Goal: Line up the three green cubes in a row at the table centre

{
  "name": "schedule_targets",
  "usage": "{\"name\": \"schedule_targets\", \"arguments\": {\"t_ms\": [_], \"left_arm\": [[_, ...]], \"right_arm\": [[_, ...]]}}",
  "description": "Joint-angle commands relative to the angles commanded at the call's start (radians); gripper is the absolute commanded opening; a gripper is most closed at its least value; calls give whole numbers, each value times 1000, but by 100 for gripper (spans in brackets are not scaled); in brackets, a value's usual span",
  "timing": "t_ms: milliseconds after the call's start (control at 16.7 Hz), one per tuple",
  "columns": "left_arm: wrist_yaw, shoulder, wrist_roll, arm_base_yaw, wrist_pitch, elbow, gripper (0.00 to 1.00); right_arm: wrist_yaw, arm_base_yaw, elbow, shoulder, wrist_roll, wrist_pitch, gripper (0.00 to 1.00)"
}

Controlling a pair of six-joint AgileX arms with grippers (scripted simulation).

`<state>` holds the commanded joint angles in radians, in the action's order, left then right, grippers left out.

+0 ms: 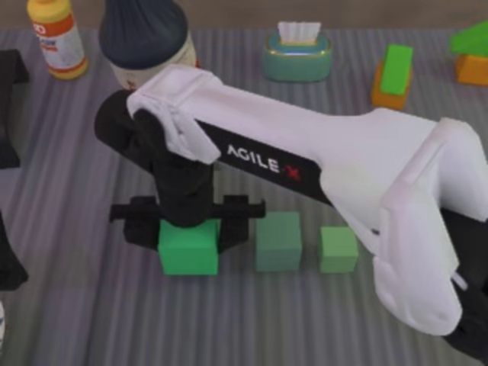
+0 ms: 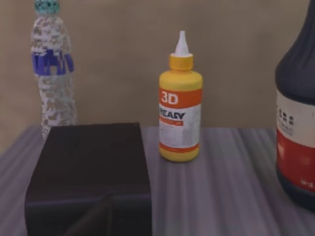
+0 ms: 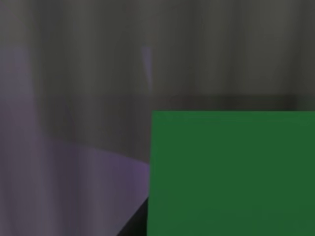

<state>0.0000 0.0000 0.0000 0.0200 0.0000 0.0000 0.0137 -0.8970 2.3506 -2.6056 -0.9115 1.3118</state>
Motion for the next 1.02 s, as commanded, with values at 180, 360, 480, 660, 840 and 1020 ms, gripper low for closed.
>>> {"name": "schedule_targets", "arguments": {"t_ms": [180, 360, 480, 660, 840, 1020], "left_arm": [[0, 0, 0, 0, 0, 0, 100], [0, 0, 0, 0, 0, 0, 100], [0, 0, 0, 0, 0, 0, 100], [0, 0, 0, 0, 0, 0, 100], [0, 0, 0, 0, 0, 0, 100], [0, 0, 0, 0, 0, 0, 100]], "right_arm": [[0, 0, 0, 0, 0, 0, 23], [0, 0, 0, 0, 0, 0, 45], [0, 0, 0, 0, 0, 0, 60], [0, 0, 0, 0, 0, 0, 83], [0, 0, 0, 0, 0, 0, 100], [0, 0, 0, 0, 0, 0, 100]]}}
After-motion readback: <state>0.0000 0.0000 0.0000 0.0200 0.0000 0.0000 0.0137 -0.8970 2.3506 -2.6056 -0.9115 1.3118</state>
